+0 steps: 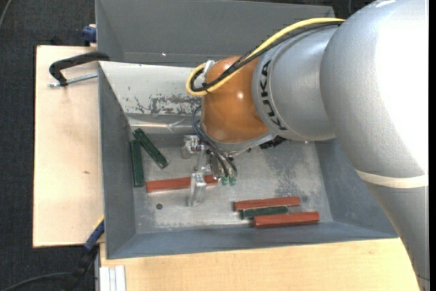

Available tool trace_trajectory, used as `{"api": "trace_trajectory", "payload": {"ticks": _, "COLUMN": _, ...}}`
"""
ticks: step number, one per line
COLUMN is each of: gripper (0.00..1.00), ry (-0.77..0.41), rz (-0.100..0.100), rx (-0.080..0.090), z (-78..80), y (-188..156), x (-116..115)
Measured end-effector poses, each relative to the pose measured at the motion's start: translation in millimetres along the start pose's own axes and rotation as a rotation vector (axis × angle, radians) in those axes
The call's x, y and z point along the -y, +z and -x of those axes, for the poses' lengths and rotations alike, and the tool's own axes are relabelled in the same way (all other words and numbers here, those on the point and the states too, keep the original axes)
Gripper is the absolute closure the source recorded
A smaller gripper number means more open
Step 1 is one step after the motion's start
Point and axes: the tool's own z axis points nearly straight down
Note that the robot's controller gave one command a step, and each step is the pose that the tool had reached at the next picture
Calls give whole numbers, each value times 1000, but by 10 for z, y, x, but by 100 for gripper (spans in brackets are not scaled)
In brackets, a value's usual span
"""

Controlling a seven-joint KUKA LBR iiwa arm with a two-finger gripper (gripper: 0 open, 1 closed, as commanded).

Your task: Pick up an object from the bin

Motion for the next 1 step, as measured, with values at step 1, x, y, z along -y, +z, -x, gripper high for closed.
{"api": "trace_trajectory", "payload": {"ticks": 1, "gripper": 100, "ry": 2, "rz": 1, "rx": 5, "z": 13, "y": -46, "x": 9}}
